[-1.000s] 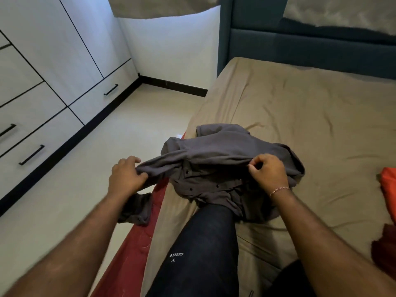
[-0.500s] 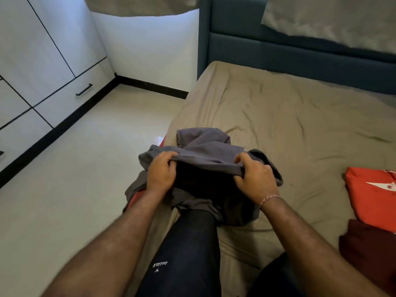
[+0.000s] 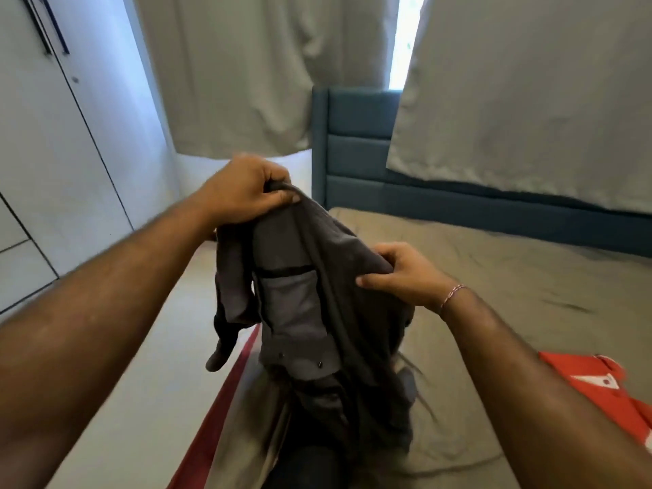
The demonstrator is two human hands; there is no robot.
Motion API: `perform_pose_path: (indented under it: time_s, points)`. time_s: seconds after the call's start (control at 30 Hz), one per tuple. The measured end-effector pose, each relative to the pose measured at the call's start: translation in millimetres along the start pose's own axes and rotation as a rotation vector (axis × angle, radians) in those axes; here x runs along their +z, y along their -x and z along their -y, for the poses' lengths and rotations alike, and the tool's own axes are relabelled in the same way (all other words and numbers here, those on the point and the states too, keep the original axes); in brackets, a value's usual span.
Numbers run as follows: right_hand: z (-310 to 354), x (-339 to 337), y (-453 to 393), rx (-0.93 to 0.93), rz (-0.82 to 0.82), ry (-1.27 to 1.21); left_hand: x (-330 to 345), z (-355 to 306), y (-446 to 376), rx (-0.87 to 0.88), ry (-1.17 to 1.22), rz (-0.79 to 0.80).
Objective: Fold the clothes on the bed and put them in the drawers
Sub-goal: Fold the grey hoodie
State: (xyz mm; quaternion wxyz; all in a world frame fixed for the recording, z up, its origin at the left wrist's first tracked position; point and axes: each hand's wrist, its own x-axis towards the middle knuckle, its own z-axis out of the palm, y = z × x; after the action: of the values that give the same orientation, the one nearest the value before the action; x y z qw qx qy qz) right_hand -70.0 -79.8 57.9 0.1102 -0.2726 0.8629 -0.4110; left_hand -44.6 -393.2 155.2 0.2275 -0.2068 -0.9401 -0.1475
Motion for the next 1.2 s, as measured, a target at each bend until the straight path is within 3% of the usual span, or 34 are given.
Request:
perform_pose_path:
  time_s: [0.13,0.2,0.27,0.43,0.57,0.8,0.97,1.1,1.2]
  points:
    - [37,-66,-3,0.152,-0.221,0.643,-55,-8,-46,0.027,-0.233,0.106]
    - [50,-98,4,0.217,-0.337,0.758,-66,-13,-60,0.001,-0.39,0.22]
    - [60,-125,14,0.192,-0.351,0.639,-71,-20,-74,0.013,-0.467,0.177]
    - [75,-143,58,-0.054,-0.232,-0.137,-93,-38,-103,0.114,-0.42,-0.113]
    - [73,-133,71,0.036,-0.363,-0.528,-104,-56,-118,0.177,-0.38,-0.104]
    - [19,-107,98,0.061,-0.487,-0.281,-68,-58,-113,0.228,-0.326,-0.054]
    - [-7,-87,106,0.078,-0.712,-0.229,-53,-71,-116,0.258,-0.291,-0.006]
    - [13,-38,98,-0.141,-0.69,0.042,-50,-95,-121,0.305,-0.31,0.047]
    - [28,-3,85,-0.285,-0.731,0.11,-47,-112,-121,0.321,-0.357,0.095]
